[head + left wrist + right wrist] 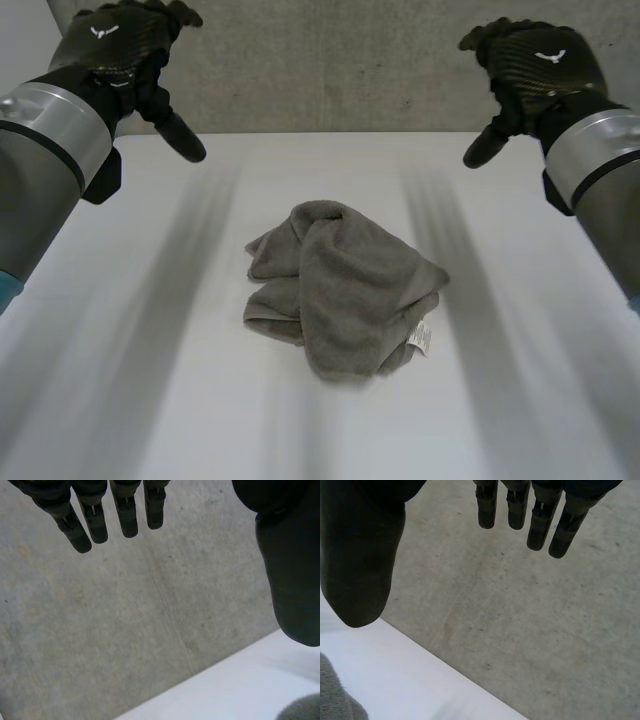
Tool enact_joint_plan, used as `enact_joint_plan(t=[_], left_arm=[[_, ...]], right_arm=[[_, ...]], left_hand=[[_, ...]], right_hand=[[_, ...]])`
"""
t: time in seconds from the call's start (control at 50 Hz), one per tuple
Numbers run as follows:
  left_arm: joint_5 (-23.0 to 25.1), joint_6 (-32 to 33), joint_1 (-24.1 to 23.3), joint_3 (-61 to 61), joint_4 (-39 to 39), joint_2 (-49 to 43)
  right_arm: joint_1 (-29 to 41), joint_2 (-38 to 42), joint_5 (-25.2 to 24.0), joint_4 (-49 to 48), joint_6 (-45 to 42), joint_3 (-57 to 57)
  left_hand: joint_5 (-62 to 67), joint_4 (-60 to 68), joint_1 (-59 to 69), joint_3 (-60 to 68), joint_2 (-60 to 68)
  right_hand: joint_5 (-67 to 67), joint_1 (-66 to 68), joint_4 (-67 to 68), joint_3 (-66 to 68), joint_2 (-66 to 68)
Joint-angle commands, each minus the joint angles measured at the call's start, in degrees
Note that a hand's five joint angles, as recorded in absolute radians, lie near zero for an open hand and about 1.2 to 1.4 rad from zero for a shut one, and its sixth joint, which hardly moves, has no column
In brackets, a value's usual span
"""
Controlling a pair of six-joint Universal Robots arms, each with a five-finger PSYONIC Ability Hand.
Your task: Fold the towel.
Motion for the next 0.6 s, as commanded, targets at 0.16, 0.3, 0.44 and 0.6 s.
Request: enact_joint_plan(t=[0.16,0.3,0.44,0.6], left_arm=[[-0.26,-3.02,0.11,3.58,-8.11,-1.56],[-0.17,-2.76,0.02,3.40,-8.19,-1.56],[-0.09,-2.67,0.02,3.14,-8.11,-1.56],[0.27,-2.50,-0.07,2.61,-7.23,-2.44]], right_arm=[[-1.81,2.66,3.28,6.89,0.31,-4.08],[-1.81,2.75,3.37,6.80,0.23,-4.08],[-1.73,2.75,3.11,6.62,-0.04,-3.55],[-0.94,5.38,-1.36,5.22,-1.09,-3.20]], left_hand=[[-11.53,-3.90,-3.90,-2.78,-3.78],[-11.86,-4.23,-4.23,-3.12,-4.12],[-11.87,-4.23,-4.23,-3.12,-4.12],[-12.37,-4.74,-4.74,-3.62,-4.62]], right_hand=[[-3.25,-3.15,-4.44,-3.70,-4.13],[-3.25,-3.15,-4.44,-3.70,-4.13],[-3.25,-3.15,-4.44,-3.70,-4.13],[-3.25,-3.15,-4.44,-3.70,-4.13]])
